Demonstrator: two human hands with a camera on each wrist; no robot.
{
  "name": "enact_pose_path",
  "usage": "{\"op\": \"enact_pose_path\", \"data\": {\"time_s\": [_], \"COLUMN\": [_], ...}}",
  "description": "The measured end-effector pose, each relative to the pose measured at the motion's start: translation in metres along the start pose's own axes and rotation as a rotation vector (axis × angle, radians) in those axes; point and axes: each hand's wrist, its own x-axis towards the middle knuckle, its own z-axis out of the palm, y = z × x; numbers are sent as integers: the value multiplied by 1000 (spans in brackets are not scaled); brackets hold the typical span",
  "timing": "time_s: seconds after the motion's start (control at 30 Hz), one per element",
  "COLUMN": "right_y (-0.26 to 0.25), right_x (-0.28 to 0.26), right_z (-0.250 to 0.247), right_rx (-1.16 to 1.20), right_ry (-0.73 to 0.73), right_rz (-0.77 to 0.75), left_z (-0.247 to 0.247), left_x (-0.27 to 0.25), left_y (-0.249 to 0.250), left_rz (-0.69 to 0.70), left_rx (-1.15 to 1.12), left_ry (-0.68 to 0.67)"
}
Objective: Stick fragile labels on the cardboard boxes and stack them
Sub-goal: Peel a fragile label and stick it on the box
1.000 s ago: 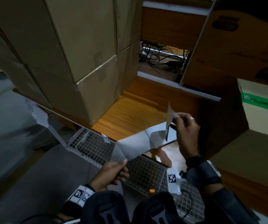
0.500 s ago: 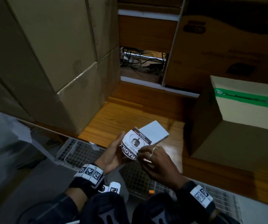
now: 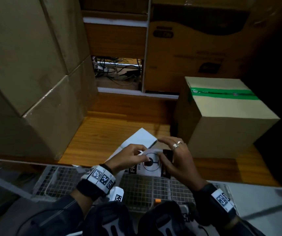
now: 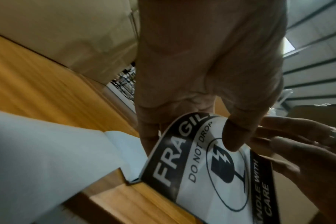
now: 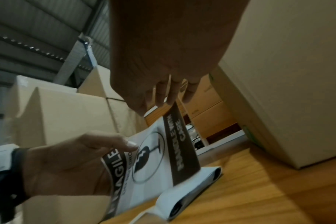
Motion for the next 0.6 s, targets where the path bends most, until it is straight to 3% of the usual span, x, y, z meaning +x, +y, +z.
{"op": "enact_pose_path", "data": {"time_s": [0.1,0.17,0.33,0.47,0.6], "right_y": [7,10,14,20,31], "right_x": [-1,-6,-28,-51,-71], "right_z": [-4,-9,-26,-41,-64], "right_rx": [-14,63,291,513,629], "right_ry": [-88,-69,74,258,410], "right_rz": [108,175,412,596,654], "left_z": [7,9,14,23,51], "left_x": [11,17,25,34,41], "left_y": [12,20,33,24,36], "left_rz": [9,2,17,6,117], "left_rx": [87,92,-34,-67,-50], "left_ry": [-96,-129,-165,-115,-76]}}
